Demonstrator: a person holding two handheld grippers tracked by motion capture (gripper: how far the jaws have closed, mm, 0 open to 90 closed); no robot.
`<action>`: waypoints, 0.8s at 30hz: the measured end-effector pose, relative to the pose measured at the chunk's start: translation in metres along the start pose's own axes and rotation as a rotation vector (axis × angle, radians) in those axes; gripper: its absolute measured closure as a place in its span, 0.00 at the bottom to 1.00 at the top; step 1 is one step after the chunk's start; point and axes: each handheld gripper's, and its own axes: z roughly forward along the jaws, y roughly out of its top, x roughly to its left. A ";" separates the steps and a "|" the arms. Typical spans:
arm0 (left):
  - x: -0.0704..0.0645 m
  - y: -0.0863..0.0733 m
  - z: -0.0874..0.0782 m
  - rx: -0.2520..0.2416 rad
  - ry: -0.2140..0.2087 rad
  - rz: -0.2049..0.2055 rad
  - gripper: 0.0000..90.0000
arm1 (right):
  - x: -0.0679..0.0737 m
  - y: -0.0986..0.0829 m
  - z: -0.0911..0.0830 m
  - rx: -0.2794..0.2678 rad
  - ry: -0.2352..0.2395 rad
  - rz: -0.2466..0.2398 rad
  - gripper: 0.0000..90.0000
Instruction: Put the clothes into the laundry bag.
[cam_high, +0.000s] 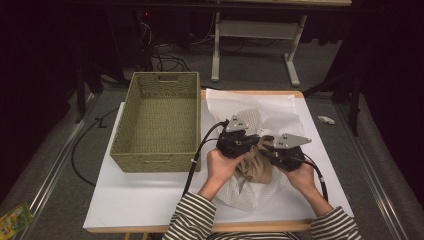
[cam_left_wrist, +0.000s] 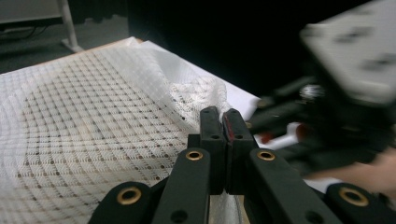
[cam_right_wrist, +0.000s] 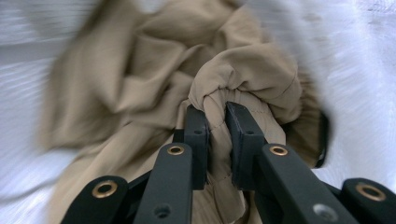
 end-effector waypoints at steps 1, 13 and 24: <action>-0.001 0.000 -0.003 -0.004 0.000 0.004 0.99 | -0.003 0.001 0.005 0.005 -0.041 -0.001 0.89; 0.013 -0.009 -0.006 0.010 0.045 -0.026 0.99 | -0.027 -0.007 -0.002 0.006 -0.140 0.100 0.55; 0.013 -0.009 0.001 0.032 0.063 -0.017 0.99 | -0.003 -0.027 -0.044 -0.011 0.014 0.048 0.46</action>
